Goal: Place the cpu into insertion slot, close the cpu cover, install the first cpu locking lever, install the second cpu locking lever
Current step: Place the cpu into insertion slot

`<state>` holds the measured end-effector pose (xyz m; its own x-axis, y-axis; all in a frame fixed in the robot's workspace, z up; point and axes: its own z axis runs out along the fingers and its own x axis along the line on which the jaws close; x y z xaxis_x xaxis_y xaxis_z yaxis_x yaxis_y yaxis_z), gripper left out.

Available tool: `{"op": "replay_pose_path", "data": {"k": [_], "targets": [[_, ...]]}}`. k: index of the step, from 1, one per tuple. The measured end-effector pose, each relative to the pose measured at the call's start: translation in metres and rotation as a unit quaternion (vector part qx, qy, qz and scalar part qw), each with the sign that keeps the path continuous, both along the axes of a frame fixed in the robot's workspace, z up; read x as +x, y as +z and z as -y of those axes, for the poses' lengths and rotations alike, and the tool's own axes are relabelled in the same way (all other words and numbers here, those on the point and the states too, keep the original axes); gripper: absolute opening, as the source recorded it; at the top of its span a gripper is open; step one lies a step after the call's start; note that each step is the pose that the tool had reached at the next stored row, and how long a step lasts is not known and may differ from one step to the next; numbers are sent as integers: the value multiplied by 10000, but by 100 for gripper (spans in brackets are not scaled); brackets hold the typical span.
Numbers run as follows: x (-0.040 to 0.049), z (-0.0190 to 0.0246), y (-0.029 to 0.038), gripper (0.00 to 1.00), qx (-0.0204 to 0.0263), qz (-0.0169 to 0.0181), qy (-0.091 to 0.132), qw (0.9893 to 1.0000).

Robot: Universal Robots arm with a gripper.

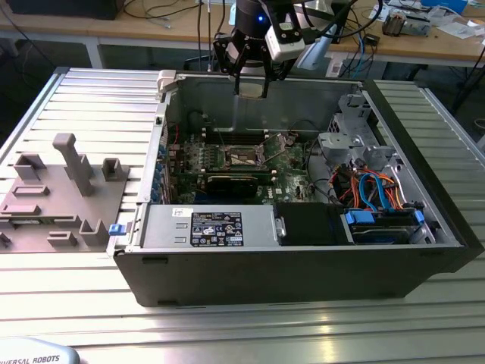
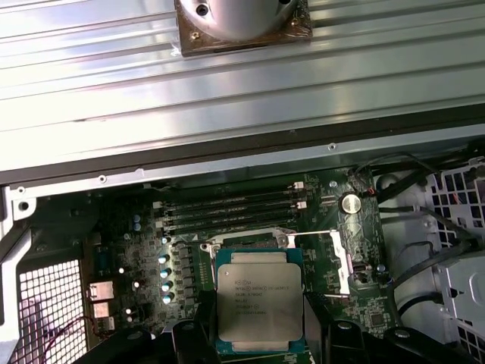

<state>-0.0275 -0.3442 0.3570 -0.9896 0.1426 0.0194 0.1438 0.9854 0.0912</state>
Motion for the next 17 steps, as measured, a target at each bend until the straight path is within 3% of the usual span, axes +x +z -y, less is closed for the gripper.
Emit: {"op": "replay_pose_path", "data": {"k": [17], "targets": [[0,0,0,54,0,0,-48,10000]]}}
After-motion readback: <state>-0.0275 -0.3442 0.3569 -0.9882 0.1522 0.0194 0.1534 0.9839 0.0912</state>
